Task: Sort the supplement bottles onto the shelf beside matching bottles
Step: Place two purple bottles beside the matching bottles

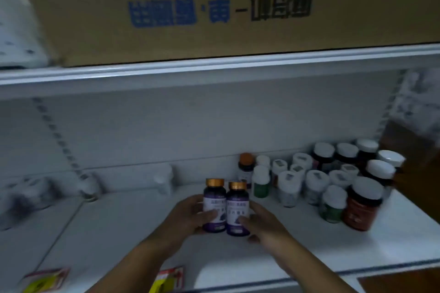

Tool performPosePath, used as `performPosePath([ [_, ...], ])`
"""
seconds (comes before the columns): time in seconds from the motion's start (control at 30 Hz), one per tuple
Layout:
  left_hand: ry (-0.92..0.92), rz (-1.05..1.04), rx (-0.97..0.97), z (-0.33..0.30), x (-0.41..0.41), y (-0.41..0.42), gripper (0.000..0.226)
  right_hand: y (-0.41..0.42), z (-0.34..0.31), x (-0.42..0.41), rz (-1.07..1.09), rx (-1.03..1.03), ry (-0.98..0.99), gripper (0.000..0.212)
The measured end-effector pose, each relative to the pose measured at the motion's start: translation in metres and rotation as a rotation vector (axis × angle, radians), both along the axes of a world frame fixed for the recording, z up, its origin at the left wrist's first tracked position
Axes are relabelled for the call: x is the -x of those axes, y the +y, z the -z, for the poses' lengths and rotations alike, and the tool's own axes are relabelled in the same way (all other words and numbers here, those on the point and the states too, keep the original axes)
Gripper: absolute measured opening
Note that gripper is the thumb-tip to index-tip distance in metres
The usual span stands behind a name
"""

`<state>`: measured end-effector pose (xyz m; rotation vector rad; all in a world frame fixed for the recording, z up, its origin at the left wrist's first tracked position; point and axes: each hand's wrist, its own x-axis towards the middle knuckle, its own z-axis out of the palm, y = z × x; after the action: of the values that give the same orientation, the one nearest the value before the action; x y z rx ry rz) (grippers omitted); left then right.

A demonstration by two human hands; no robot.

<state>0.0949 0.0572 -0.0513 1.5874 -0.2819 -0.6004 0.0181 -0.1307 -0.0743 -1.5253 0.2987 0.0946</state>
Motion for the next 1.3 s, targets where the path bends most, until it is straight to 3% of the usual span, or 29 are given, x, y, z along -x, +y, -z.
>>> performPosePath([
  [0.13,-0.023,-0.120,-0.044,-0.013,0.027,0.057,0.042,0.048,-0.009,-0.005,-0.139,-0.024,-0.010,0.041],
  [0.5,-0.102,-0.403,-0.063,-0.026,0.063,0.268,0.042,0.251,-0.033,-0.022,-0.434,0.001,-0.151,0.042],
  [0.67,-0.084,-0.532,-0.030,-0.022,0.062,0.388,0.031,0.373,-0.028,-0.036,-0.500,0.004,-0.167,0.021],
  [1.0,-0.110,-0.558,-0.039,-0.026,0.018,0.547,0.032,0.537,-0.027,-0.087,-0.492,-0.055,-0.110,0.030],
  [1.3,-0.106,-0.613,-0.151,-0.011,-0.054,0.640,0.038,0.635,-0.019,-0.175,-0.569,0.101,-0.124,0.032],
])
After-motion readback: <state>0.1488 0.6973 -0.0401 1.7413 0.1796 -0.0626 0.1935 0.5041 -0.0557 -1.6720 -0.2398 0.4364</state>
